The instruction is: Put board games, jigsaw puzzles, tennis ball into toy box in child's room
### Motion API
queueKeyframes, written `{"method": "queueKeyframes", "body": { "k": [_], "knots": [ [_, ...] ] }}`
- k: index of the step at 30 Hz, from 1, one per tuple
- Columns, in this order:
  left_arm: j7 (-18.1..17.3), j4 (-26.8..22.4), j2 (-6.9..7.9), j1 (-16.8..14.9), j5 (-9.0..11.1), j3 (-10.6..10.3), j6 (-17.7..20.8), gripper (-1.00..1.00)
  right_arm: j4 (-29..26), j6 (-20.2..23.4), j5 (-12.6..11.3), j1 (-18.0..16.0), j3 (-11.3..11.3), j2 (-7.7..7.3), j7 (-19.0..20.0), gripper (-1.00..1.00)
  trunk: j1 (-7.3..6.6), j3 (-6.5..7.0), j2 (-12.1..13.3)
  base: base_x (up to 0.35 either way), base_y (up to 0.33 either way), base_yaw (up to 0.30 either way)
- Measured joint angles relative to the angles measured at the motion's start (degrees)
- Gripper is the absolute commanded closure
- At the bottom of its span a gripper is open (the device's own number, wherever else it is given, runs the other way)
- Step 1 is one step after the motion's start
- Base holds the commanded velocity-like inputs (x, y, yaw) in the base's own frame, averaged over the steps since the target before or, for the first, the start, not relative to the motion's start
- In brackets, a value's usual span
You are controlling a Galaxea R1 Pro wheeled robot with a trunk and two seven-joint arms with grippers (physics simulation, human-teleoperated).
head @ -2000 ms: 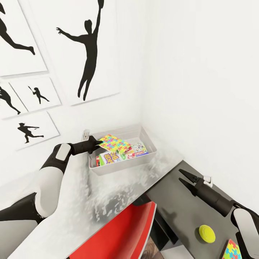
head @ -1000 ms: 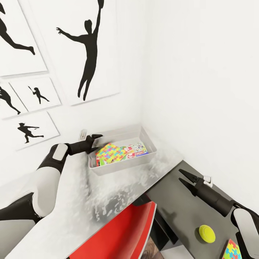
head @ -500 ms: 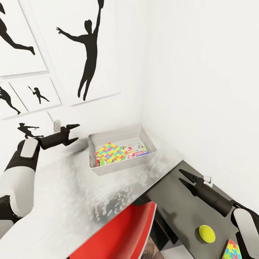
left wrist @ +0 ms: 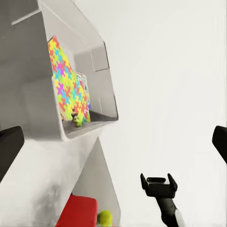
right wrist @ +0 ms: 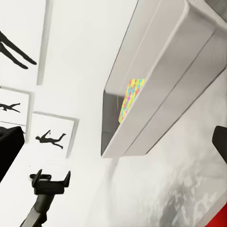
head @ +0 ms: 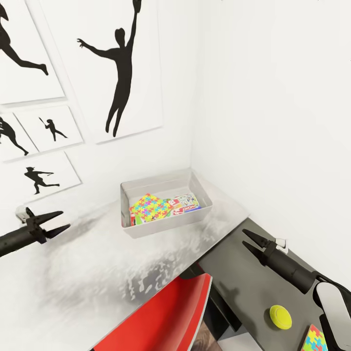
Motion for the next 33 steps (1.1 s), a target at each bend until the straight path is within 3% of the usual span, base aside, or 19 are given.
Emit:
{"method": "queueKeyframes", "body": {
  "k": [3, 7, 9, 19, 33],
  "knots": [
    [-7.88, -0.48, 1.91, 4.72, 0.15, -0.18, -4.91, -1.00, -0.05, 0.00, -0.02, 0.00, 0.00, 0.06, 0.11, -1.00, 0.00, 0.21, 0.00, 0.000, 0.000, 0.000],
    [-14.82, -1.25, 2.87, 6.59, 0.05, -0.27, -7.73, -1.00, -0.07, -0.03, -0.02, 0.00, 0.00, 0.28, 0.66, -1.00, 0.00, 0.54, 0.00, -0.015, 0.000, -0.001],
    [-16.27, -1.44, 3.13, 7.04, 0.00, -0.28, -8.47, -1.00, -0.08, -0.06, -0.01, 0.00, 0.03, 0.41, 0.94, -1.00, 0.02, 0.72, 0.01, -0.122, 0.031, -0.027],
    [-16.29, -1.63, 3.61, 7.50, -0.03, -0.31, -9.27, -1.00, -0.01, -0.09, 0.03, 0.01, 0.00, 0.60, 1.24, -1.00, 0.01, 1.62, 0.00, -0.147, 0.066, -0.078],
    [-16.29, -1.66, 4.16, 7.55, -0.05, -0.36, -9.34, -1.00, 0.00, -0.10, 0.01, 0.01, 0.03, 0.61, 1.27, -1.00, 0.04, 2.76, 0.01, -0.163, 0.005, -0.180]
  ]
}}
